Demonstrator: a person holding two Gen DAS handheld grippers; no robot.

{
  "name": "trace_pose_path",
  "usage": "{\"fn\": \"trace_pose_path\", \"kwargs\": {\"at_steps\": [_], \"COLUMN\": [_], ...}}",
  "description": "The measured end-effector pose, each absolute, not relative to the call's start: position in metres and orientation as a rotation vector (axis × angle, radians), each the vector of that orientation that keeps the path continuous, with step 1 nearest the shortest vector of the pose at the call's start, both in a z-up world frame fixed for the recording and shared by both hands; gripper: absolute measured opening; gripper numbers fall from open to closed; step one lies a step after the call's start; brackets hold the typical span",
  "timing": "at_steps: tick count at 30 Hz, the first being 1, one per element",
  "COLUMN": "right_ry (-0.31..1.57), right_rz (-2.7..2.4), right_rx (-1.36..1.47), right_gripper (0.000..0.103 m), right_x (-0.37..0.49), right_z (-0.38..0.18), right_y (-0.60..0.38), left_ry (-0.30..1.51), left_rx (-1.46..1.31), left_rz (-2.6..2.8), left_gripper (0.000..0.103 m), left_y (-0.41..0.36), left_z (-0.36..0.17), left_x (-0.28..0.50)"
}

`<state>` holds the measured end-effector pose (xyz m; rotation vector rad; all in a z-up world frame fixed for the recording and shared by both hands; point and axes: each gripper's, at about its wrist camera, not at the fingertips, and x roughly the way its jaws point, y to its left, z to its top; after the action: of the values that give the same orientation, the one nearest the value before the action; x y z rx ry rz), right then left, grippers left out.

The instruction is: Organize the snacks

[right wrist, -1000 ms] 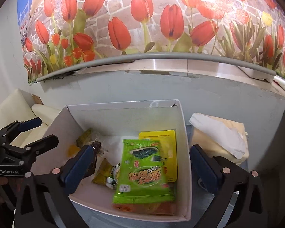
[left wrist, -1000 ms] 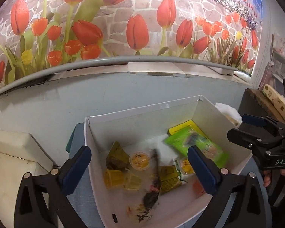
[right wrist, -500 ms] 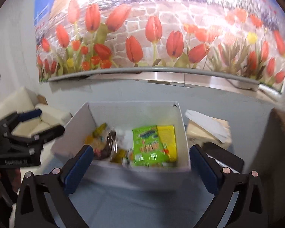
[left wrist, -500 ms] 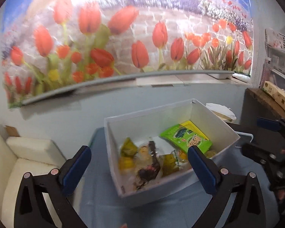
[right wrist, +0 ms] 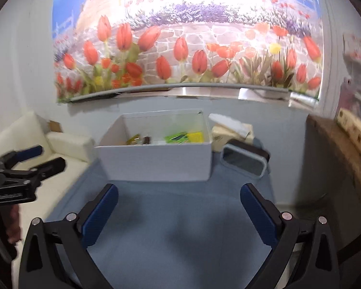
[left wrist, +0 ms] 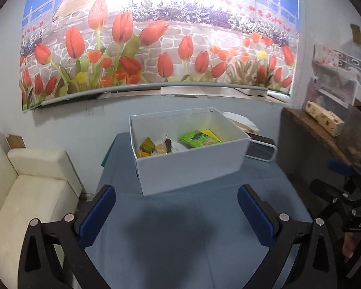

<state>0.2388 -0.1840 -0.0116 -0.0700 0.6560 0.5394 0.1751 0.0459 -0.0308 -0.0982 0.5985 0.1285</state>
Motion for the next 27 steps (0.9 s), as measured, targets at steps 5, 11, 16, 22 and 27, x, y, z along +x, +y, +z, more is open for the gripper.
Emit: {"fn": "trace_pose_path", "kwargs": {"at_steps": [5,11,16,22,27], "right_ry": [0.63,0.637,0.627,0.618,0.619], "right_rz": [0.542,0.534,0.544,0.534,0.527], "right_rx": [-0.063,-0.057,-0.063,-0.062,-0.058], "right_gripper": [0.103,0.103,0.103,0.103,0.103], "right_x": [0.2,0.182,0.17,0.166,0.168], "right_z": [-0.004,-0.002,0.0,0.005,0.004], "right_y": [-0.192,-0.194,-0.189,-0.19,-0.193], "left_ry": [0.582,0.587,0.588,0.58,0.587], "left_rx": [-0.083,-0.076,-0.081,-0.077,-0.082], "left_rz": [0.156,0.177,0.182,0.176,0.151], "left_gripper": [0.103,0.103,0.103,0.103,0.103], "left_y": [0.033,0.031,0.033,0.032,0.029], "left_z": [-0.021,-0.017,-0.014,-0.011,-0.013], "left_x": [0.139,0.115,0.108,0.105,0.106]}}
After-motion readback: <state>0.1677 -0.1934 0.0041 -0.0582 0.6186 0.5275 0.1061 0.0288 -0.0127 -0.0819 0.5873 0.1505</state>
